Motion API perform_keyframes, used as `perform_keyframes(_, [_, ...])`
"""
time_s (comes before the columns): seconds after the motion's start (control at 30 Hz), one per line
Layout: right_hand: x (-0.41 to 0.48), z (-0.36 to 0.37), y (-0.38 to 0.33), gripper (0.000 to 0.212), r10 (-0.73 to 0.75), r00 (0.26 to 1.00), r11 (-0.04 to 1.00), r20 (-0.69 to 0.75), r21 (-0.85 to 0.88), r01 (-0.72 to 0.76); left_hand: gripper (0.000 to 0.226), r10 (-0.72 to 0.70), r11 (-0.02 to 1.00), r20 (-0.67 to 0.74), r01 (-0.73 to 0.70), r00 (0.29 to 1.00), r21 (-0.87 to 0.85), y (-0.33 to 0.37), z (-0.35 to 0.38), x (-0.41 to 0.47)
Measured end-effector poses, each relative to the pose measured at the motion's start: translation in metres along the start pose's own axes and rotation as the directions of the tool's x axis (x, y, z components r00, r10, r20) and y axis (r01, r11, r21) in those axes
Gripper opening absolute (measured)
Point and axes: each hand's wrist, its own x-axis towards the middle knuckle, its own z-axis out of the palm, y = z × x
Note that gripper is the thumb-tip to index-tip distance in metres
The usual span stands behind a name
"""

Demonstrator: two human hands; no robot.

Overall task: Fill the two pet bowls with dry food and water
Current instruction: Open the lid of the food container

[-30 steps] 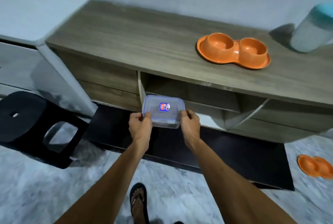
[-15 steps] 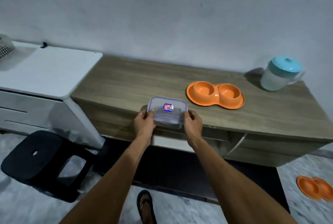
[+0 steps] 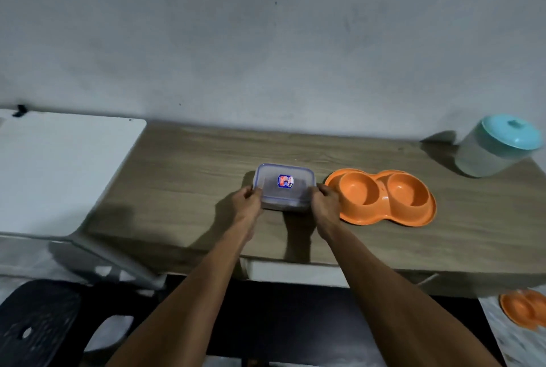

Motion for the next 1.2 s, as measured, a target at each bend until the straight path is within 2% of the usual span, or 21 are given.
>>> perform_keyframes(0.13, [0.013,0.013,-0.008,0.026,0.003,1.0,1.0,0.004,-0.02,-0.003,0.014,-0.032,0.998,0.006,0.032,0.999,0.047,0.005,-0.002,0.021])
perform_keyframes(0.3, [0.032,0.022,-0.017,0.028,0.032,0.999,0.997,-0.035,-0.07,-0.034,0.02,-0.047,0.993,-0.075,0.055,0.996,0.106,0.016,-0.003,0.043])
perform_keyframes(0.4, [0.048,0.027,-0.019,0.041,0.057,0.997,0.992,-0.049,-0.112,-0.062,0.06,0.029,0.948,-0.167,0.026,0.986,0.316,0.023,0.002,0.066])
perform_keyframes(0.47, [0.058,0.031,-0.019,0.047,0.065,0.996,0.985,-0.054,-0.153,-0.073,0.077,0.055,0.9,-0.205,0.04,0.977,0.433,0.034,0.01,0.073])
perform_keyframes(0.57, [0.067,0.035,-0.017,0.045,0.078,0.996,0.976,-0.049,-0.198,-0.087,0.068,0.008,0.856,-0.193,0.093,0.981,0.508,0.05,0.022,0.074])
perform_keyframes(0.67, [0.071,0.036,-0.016,0.042,0.08,0.995,0.973,-0.062,-0.214,-0.092,0.07,0.093,0.777,-0.212,0.062,0.973,0.626,0.041,0.023,0.085])
perform_keyframes(0.77, [0.073,0.041,-0.015,0.052,0.083,0.995,0.97,-0.052,-0.223,-0.092,0.077,0.156,0.726,-0.206,0.029,0.966,0.687,0.029,0.022,0.094])
perform_keyframes(0.9, [0.071,0.048,-0.014,0.061,0.08,0.995,0.968,-0.056,-0.236,-0.091,0.081,0.165,0.715,-0.193,0.017,0.967,0.699,0.031,0.022,0.094])
perform_keyframes(0.97, [0.072,0.047,-0.012,0.059,0.061,0.995,0.967,-0.08,-0.242,-0.079,0.081,0.156,0.73,-0.191,0.018,0.969,0.683,0.03,0.022,0.095])
perform_keyframes(1.07, [0.072,0.043,-0.01,0.05,-0.053,0.988,0.953,-0.143,-0.302,0.008,0.074,0.145,0.735,-0.163,0.004,0.976,0.678,0.038,0.023,0.09])
perform_keyframes(1.2, [0.071,0.042,-0.008,0.045,-0.11,0.983,0.941,-0.149,-0.333,0.055,0.066,0.171,0.743,-0.188,-0.001,0.967,0.669,0.04,0.023,0.088])
